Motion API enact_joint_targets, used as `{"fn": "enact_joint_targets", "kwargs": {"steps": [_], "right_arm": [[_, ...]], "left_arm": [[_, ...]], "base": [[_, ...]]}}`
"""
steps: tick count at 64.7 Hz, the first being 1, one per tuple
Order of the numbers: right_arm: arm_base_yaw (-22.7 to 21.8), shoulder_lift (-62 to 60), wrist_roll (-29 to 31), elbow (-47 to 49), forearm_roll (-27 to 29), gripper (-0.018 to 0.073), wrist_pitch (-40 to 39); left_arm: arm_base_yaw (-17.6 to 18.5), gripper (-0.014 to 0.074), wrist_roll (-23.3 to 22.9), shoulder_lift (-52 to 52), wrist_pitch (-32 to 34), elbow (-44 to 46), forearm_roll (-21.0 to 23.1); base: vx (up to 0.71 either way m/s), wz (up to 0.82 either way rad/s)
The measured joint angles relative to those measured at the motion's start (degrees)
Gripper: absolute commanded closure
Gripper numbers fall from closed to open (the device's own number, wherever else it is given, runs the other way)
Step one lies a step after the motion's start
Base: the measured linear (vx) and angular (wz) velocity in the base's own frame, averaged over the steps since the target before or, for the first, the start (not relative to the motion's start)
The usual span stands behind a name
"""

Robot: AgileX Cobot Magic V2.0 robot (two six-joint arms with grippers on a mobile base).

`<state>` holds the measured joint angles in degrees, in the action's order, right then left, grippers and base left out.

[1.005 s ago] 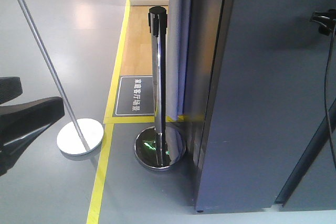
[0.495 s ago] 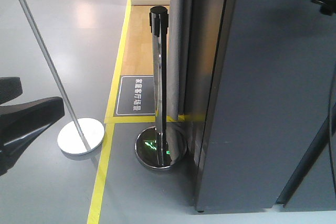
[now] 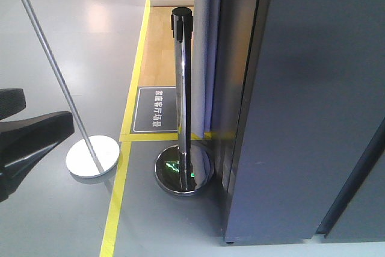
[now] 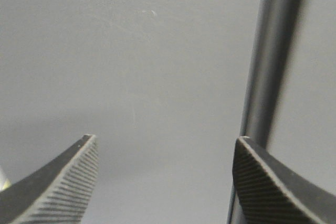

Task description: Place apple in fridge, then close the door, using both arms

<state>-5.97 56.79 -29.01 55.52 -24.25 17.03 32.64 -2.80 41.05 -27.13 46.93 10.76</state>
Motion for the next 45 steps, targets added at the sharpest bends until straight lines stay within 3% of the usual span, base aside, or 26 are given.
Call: {"fn": "enact_joint_targets", "kwargs": {"steps": [14, 24, 45], "right_arm": [[8.01, -7.13, 11.12, -1.47, 10.16, 0.0033, 4.63], [13.74, -7.58, 15.4, -1.47, 13.6, 0.0033, 8.19], [15.33, -7.58, 16.15, -1.66, 14.35, 0.0033, 9.49]], "left_arm": [[0.0, 0.0016, 0.0, 0.0, 0.0, 0.0, 0.0], [0.0, 0.0016, 0.0, 0.0, 0.0, 0.0, 0.0], [0.0, 0.0016, 0.0, 0.0, 0.0, 0.0, 0.0]], "base": [[0.0, 0.0], [0.0, 0.0], [0.0, 0.0]]}}
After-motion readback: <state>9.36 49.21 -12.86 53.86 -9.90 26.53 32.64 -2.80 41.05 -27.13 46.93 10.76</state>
